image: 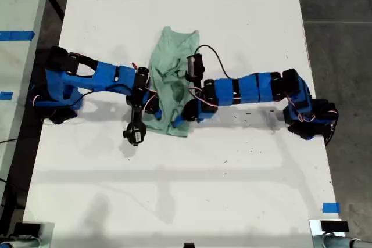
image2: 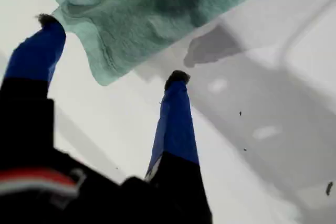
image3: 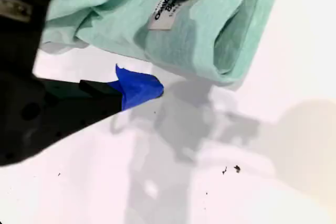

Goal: Fold tshirt

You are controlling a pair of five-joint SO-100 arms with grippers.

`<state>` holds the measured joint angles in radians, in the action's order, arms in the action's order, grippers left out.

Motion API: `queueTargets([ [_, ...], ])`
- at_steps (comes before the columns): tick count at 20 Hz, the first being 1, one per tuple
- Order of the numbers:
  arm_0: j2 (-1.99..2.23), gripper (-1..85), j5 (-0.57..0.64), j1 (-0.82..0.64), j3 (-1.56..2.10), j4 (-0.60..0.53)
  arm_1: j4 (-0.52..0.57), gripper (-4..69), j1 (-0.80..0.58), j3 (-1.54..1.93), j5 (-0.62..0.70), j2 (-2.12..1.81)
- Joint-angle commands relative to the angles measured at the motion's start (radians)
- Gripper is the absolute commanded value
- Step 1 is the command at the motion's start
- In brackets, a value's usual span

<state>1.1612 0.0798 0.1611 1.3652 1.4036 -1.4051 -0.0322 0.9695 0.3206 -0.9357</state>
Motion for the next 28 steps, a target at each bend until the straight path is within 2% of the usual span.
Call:
queueTargets([
  [1,-0.058,20.1,-0.006,-0.026,-0.002,-0.054,0.044,33.6,-0.025,-0.098,0.020,0.060],
  [2,-0.101,17.3,-0.015,-0.029,-0.012,-0.060,0.048,32.3,-0.028,-0.127,0.018,0.109],
  [3,-0.133,14.2,-0.018,-0.029,-0.028,-0.067,0.057,27.8,-0.031,-0.140,0.011,0.141],
  [4,-0.146,10.4,-0.034,-0.028,-0.035,-0.069,0.063,21.8,-0.035,-0.144,0.008,0.169],
  [5,-0.144,7.0,-0.057,-0.025,-0.035,-0.069,0.052,11.1,-0.040,-0.149,-0.008,0.186],
  [8,-0.127,0.0,-0.055,-0.023,-0.035,-0.086,0.014,3.7,-0.038,-0.149,-0.012,0.181],
  [10,-0.106,0.0,-0.055,-0.020,-0.035,-0.091,0.012,-1.7,-0.023,-0.147,0.005,0.149],
  [12,-0.066,0.0,-0.049,-0.005,-0.048,-0.098,-0.005,-1.6,0.000,-0.147,0.020,0.097],
  [15,-0.018,0.0,0.031,0.064,-0.167,-0.092,-0.046,-1.6,0.044,-0.028,0.023,-0.106],
  [19,-0.098,0.0,0.086,0.166,-0.532,0.091,-0.080,-1.6,0.138,0.069,0.032,-0.376],
  [20,-0.120,0.0,0.101,0.190,-0.606,0.098,-0.087,-1.6,0.169,0.048,0.040,-0.394],
  [23,-0.087,0.0,0.107,0.239,-0.627,0.031,-0.103,-1.5,0.233,-0.006,0.026,-0.399],
  [28,-0.017,0.0,0.123,0.178,-0.606,0.067,-0.107,-1.5,0.146,0.040,0.035,-0.437],
])
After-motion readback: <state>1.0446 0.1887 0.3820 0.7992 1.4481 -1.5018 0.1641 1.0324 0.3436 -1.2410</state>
